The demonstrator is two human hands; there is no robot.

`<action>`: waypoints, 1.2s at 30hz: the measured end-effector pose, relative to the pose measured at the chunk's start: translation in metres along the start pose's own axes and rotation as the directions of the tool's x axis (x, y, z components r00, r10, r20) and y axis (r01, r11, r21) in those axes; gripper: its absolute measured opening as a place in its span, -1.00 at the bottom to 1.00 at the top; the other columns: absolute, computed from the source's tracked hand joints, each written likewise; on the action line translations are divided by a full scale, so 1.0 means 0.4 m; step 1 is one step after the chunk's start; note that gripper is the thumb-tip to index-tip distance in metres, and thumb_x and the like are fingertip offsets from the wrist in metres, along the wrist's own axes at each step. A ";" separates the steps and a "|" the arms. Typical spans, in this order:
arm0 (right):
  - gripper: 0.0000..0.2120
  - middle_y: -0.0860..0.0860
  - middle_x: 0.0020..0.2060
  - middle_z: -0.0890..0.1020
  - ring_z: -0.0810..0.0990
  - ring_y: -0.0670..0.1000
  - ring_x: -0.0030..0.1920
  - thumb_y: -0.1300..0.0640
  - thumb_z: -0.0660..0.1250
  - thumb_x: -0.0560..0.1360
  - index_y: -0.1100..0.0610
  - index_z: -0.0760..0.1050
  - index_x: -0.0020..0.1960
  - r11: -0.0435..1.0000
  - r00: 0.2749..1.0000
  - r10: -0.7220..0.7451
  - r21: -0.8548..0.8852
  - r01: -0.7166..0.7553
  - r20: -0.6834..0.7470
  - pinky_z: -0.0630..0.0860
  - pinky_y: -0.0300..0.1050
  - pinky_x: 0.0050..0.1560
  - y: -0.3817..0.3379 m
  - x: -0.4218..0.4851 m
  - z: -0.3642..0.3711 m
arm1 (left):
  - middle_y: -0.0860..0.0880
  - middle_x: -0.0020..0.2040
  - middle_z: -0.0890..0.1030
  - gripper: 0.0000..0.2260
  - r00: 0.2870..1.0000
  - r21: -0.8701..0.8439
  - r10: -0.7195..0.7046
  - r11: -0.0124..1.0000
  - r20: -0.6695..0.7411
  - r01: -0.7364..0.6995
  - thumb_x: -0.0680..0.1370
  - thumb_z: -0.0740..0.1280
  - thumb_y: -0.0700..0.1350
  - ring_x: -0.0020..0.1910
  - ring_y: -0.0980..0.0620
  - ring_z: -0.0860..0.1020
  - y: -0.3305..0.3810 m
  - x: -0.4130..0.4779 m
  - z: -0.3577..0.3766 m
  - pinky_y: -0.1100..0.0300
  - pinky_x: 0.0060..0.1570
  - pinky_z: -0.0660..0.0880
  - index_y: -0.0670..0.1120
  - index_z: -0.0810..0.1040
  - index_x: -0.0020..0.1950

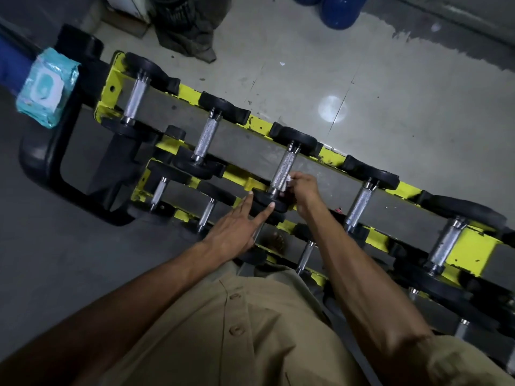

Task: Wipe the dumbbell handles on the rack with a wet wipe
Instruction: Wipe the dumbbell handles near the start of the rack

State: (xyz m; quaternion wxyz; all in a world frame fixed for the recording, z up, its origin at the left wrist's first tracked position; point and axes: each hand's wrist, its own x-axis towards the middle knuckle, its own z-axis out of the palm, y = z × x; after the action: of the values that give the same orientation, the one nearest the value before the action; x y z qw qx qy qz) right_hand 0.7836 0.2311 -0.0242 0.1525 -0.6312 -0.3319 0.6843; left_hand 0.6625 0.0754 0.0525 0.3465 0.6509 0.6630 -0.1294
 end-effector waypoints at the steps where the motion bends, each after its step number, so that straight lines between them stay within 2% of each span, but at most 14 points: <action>1: -0.67 0.11 -0.36 0.60 0.54 0.01 -0.46 0.50 0.10 0.57 0.20 0.55 -0.12 0.999 1.000 0.002 0.040 -0.001 -0.021 0.55 -0.14 -0.41 -0.021 0.013 0.002 | -0.28 0.67 -0.31 -0.14 1.000 0.012 0.016 1.000 -0.015 -0.016 0.63 0.28 -0.23 0.66 -0.25 0.13 -0.002 0.000 0.000 0.02 0.43 0.39 0.13 -0.22 0.72; 7: -0.73 0.12 -0.31 0.51 0.46 0.03 -0.50 0.48 0.02 0.54 0.20 0.40 -0.02 0.948 0.993 0.068 0.317 -0.034 -0.096 0.48 -0.17 -0.44 -0.130 0.086 0.022 | -0.28 0.65 -0.36 -0.14 0.996 0.072 0.081 0.994 -0.022 -0.079 0.64 0.30 -0.23 0.68 -0.21 0.08 -0.011 0.000 -0.013 0.04 0.47 0.35 0.02 -0.25 0.72; 11: -0.71 0.13 -0.31 0.52 0.42 0.03 -0.42 0.49 0.08 0.53 0.15 0.43 -0.11 0.877 0.982 0.105 0.480 -0.016 -0.158 0.53 0.02 -0.22 -0.110 0.100 0.037 | -0.28 0.64 -0.39 -0.12 0.994 0.083 0.105 0.991 -0.021 -0.103 0.64 0.30 -0.25 0.69 -0.22 0.00 -0.024 0.008 -0.004 0.02 0.49 0.35 0.03 -0.27 0.71; 13: -0.74 0.07 -0.33 0.51 0.44 0.00 -0.36 0.46 0.23 0.50 0.12 0.47 -0.19 0.909 0.938 0.012 0.395 0.134 -0.347 0.46 -0.11 -0.28 -0.090 0.082 0.057 | -0.30 0.63 -0.40 -0.11 0.993 0.094 0.119 0.989 -0.023 -0.116 0.62 0.30 -0.27 0.69 -0.23 -0.10 -0.030 0.017 0.005 -0.01 0.52 0.31 0.03 -0.27 0.71; 15: -0.86 0.01 -0.19 0.58 0.49 -0.08 -0.26 0.32 0.38 0.51 0.11 0.52 -0.12 0.950 0.811 -0.232 0.055 0.308 -0.537 0.46 -0.24 -0.23 -0.071 0.043 0.079 | -0.32 0.62 -0.41 -0.11 0.992 0.109 0.126 0.986 -0.012 -0.124 0.61 0.30 -0.29 0.69 -0.25 -0.15 -0.033 0.024 0.012 -0.03 0.53 0.30 0.01 -0.27 0.71; 16: -0.92 -0.01 -0.10 0.58 0.51 -0.12 -0.18 0.26 0.40 0.53 0.12 0.53 -0.08 0.913 0.743 -0.398 -0.152 0.380 -0.538 0.44 -0.38 -0.19 -0.060 0.025 0.088 | -0.33 0.61 -0.42 -0.10 0.992 0.113 0.126 0.986 -0.011 -0.124 0.60 0.29 -0.30 0.69 -0.26 -0.16 -0.034 0.026 0.015 -0.04 0.54 0.29 0.00 -0.27 0.71; 17: -0.95 -0.02 -0.02 0.54 0.49 -0.12 -0.10 0.24 0.39 0.55 0.11 0.53 -0.04 0.825 0.682 -0.564 -0.352 0.443 -0.465 0.42 -0.44 -0.14 -0.048 0.009 0.092 | -0.33 0.61 -0.42 -0.10 0.992 0.117 0.127 0.985 -0.014 -0.125 0.60 0.29 -0.31 0.68 -0.26 -0.17 -0.036 0.028 0.018 -0.04 0.54 0.28 0.00 -0.27 0.71; 19: -0.91 0.01 0.08 0.48 0.45 -0.05 0.07 0.24 0.36 0.56 0.12 0.55 0.05 0.528 0.578 -0.797 -0.668 0.525 -0.175 0.43 -0.40 -0.03 -0.026 -0.009 0.080 | -0.35 0.61 -0.42 -0.10 0.991 0.127 0.135 0.983 -0.014 -0.133 0.60 0.29 -0.30 0.68 -0.28 -0.18 -0.040 0.031 0.020 -0.03 0.55 0.26 -0.01 -0.27 0.71; 21: -0.72 0.06 0.25 0.48 0.42 0.04 0.26 0.22 0.38 0.52 0.14 0.54 0.22 0.152 0.559 -0.811 -0.860 0.487 0.173 0.51 -0.24 0.12 -0.016 -0.004 0.049 | -0.35 0.61 -0.40 -0.10 0.989 0.135 0.145 0.980 -0.004 -0.143 0.61 0.30 -0.28 0.68 -0.28 -0.17 -0.046 0.034 0.020 -0.02 0.55 0.25 0.00 -0.29 0.71; 23: -0.57 0.09 0.40 0.43 0.35 0.09 0.42 0.18 0.39 0.48 0.17 0.49 0.34 -0.105 0.594 -0.717 -0.898 0.426 0.366 0.49 -0.10 0.28 -0.026 0.000 0.015 | -0.36 0.62 -0.38 -0.10 0.987 0.144 0.158 0.977 -0.006 -0.156 0.62 0.30 -0.28 0.68 -0.29 -0.16 -0.049 0.038 0.022 -0.03 0.54 0.28 0.01 -0.29 0.71; 26: -0.59 0.13 0.37 0.49 0.36 0.12 0.42 0.16 0.37 0.48 0.21 0.50 0.31 -0.295 0.608 -0.595 -0.847 0.443 0.525 0.52 0.03 0.29 -0.053 -0.015 -0.005 | -0.35 0.62 -0.39 -0.10 0.986 0.145 0.165 0.976 -0.021 -0.160 0.61 0.29 -0.30 0.68 -0.29 -0.18 -0.050 0.045 0.035 -0.05 0.52 0.31 0.02 -0.28 0.70; 29: -0.79 0.11 0.10 0.58 0.47 0.13 0.26 0.18 0.29 0.52 0.18 0.55 0.13 -0.495 0.557 -0.291 -0.621 0.608 0.778 0.63 0.12 -0.05 -0.075 -0.026 -0.001 | -0.34 0.62 -0.40 -0.11 0.987 0.144 0.153 0.979 -0.044 -0.146 0.60 0.28 -0.31 0.68 -0.29 -0.19 -0.050 0.051 0.050 -0.06 0.52 0.34 0.03 -0.27 0.71; 33: -0.74 0.10 0.14 0.59 0.45 0.15 0.31 0.27 0.16 0.53 0.17 0.55 0.13 -0.489 0.622 -0.384 -0.722 0.489 0.682 0.61 0.09 -0.11 -0.153 -0.004 -0.009 | -0.33 0.60 -0.44 -0.09 0.988 0.141 0.150 0.980 -0.034 -0.144 0.59 0.23 -0.39 0.67 -0.29 -0.22 -0.042 0.052 0.052 -0.06 0.49 0.35 0.05 -0.32 0.69; 36: -0.77 0.08 0.12 0.60 0.48 0.13 0.24 0.24 0.27 0.55 0.16 0.55 0.18 -0.549 0.674 -0.190 -0.646 0.530 0.714 0.60 0.06 -0.08 -0.134 -0.020 0.035 | -0.35 0.62 -0.39 -0.09 0.989 0.130 0.143 0.982 -0.040 -0.136 0.58 0.26 -0.38 0.68 -0.30 -0.19 -0.044 0.051 0.054 -0.11 0.55 0.29 0.04 -0.25 0.72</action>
State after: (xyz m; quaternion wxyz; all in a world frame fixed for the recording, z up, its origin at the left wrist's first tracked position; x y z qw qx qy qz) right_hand 0.7601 0.2617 0.0162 -0.1974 -0.2095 -0.9556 0.0632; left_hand 0.6540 0.0756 0.0192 0.2960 0.7195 0.6145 -0.1307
